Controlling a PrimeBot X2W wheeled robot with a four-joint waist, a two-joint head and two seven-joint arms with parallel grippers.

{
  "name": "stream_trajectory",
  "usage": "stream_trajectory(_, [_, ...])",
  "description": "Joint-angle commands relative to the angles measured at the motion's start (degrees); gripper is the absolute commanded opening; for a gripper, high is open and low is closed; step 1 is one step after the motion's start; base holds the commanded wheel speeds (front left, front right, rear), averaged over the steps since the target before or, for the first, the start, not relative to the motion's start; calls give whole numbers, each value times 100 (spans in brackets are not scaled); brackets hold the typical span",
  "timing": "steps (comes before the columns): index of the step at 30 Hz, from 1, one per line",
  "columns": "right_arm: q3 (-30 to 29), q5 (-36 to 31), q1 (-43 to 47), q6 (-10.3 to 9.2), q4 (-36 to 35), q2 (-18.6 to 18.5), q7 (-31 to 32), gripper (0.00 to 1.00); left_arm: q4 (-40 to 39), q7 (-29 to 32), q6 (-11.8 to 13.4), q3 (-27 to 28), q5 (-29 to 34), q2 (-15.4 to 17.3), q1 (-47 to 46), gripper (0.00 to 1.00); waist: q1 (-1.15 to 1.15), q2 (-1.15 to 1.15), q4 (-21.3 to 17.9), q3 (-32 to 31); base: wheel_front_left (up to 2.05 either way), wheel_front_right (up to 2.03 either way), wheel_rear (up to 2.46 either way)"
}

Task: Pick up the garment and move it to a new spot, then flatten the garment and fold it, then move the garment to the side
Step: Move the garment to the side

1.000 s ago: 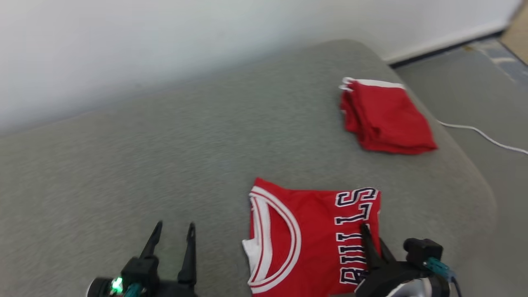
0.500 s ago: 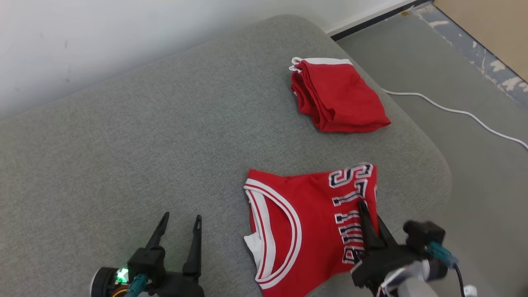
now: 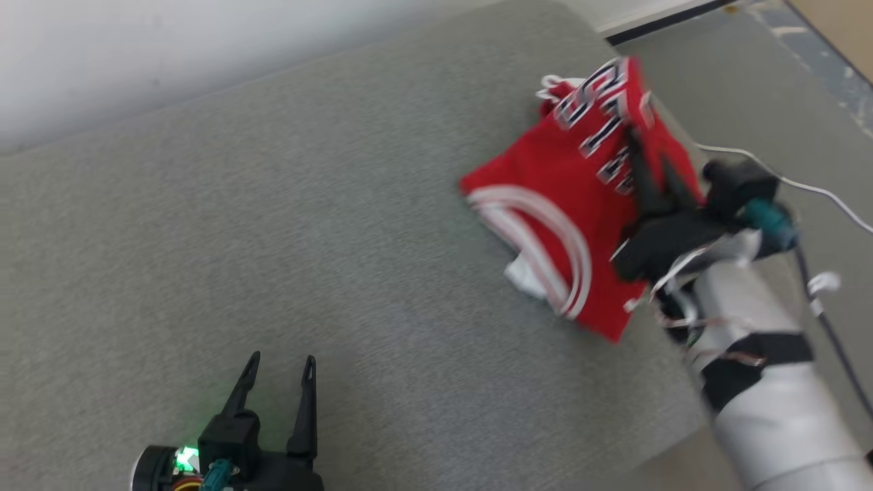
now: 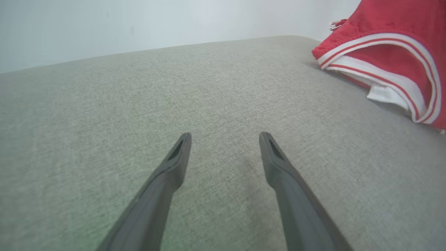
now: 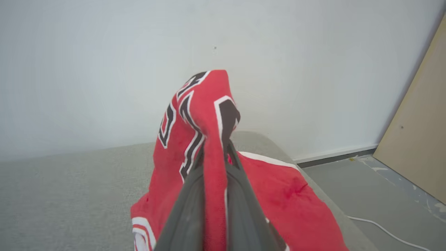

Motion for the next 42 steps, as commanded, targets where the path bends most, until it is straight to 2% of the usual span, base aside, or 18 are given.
stream_trajectory(1, [-147, -20, -219, -17, 131, -95, -5, 0, -2, -17, -20, -3, 34, 17, -103, 100, 0, 0, 430, 257, 0, 0, 0])
stream_trajectory(7, [-894, -581, -1060, -17, 1104, -687, -5, 0, 23, -18, -78, -31, 169, 28, -259, 100, 0, 0, 882, 484, 0, 0, 0])
stream_trajectory(13, [-2049, -1522, -1471, -17, 1918, -1343, -5, 0, -12, -17, -85, -105, 293, 43, -395, 100, 0, 0, 1191, 670, 0, 0, 0])
stream_trajectory(14, [-2191, -1764, -1458, -17, 2093, -1426, 12, 46, -17, -17, -82, -118, 305, 49, -397, 100, 0, 0, 1226, 685, 0, 0, 0])
stream_trajectory(15, [-2373, -1959, -1482, -17, 2186, -1498, 13, 100, -18, -17, -63, -124, 316, 49, -398, 100, 0, 0, 1254, 698, 0, 0, 0])
stream_trajectory(18, [-2973, -2486, -1496, -17, 2196, -1581, 0, 100, -15, -16, -44, -117, 314, 53, -413, 100, 0, 0, 1304, 711, 0, 0, 0])
stream_trajectory(19, [-3305, -2734, -1419, -17, 1984, -1467, -5, 100, -6, -15, -13, -102, 298, 54, -398, 100, 0, 0, 1324, 693, 0, 0, 0])
stream_trajectory(22, [-3469, -2843, -1221, -17, 1490, -1140, -8, 100, -3, -15, 17, -52, 262, 69, -348, 100, 0, 0, 1324, 620, 0, 0, 0])
stream_trajectory(26, [-3044, -2650, -689, -17, 629, -698, -9, 100, -25, -16, 50, -35, 245, 69, -286, 100, 0, 0, 1338, 472, 0, 0, 0])
stream_trajectory(33, [-2390, -1741, 598, -17, -581, -74, -3, 100, -69, -17, 166, 134, 110, 48, -138, 100, 0, 0, 1512, 136, 0, 0, 0])
stream_trajectory(37, [-2053, -1414, 1284, -17, -962, 185, -4, 100, -67, -17, 229, 277, 24, 31, 16, 100, 0, 0, 1666, -75, 0, 0, 0])
stream_trajectory(42, [-1875, -1203, 1840, -17, -1091, 426, -3, 100, -46, -17, 246, 420, -66, 22, 169, 100, 0, 0, 1846, -260, 0, 0, 0])
